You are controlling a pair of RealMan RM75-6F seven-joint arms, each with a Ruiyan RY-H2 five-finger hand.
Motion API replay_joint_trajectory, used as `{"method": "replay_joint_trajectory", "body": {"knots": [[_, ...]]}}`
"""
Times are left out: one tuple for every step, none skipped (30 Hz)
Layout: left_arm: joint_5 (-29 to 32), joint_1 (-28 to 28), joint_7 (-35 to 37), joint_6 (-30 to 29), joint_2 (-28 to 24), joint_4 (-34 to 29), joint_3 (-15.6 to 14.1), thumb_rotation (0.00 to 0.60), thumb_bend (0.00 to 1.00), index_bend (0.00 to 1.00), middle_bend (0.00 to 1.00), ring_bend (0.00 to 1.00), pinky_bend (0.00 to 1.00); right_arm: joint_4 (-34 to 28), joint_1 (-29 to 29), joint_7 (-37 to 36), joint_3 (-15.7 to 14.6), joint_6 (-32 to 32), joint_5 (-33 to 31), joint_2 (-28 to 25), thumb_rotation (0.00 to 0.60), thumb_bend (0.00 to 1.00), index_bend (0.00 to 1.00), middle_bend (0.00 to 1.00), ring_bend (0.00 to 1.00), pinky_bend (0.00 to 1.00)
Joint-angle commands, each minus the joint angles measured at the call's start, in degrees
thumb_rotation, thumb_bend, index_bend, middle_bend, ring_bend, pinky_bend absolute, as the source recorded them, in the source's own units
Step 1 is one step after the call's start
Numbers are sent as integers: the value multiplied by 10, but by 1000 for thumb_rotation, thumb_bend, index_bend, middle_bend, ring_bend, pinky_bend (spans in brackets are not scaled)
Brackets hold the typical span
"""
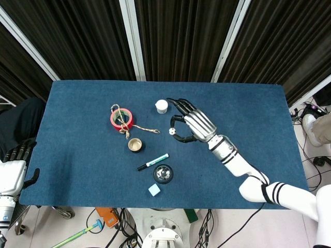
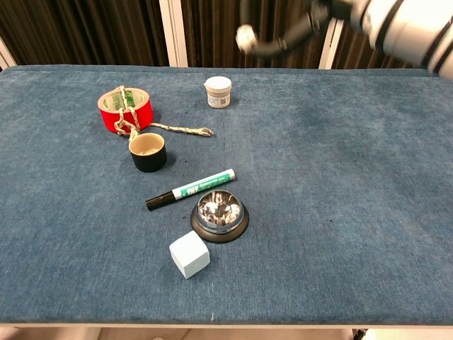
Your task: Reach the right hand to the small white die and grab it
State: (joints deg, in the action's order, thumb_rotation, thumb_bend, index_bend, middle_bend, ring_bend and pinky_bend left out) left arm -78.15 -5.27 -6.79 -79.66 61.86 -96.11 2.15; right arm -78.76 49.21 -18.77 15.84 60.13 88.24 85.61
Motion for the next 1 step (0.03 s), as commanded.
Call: {"method": "replay_joint_trajectory", "body": {"knots": [[2,0,2,0,-1,0,1,600,416,31,0,17,95,-8,2,-1,10,16,-6,-3,600,543,711,32,149,126]]}}
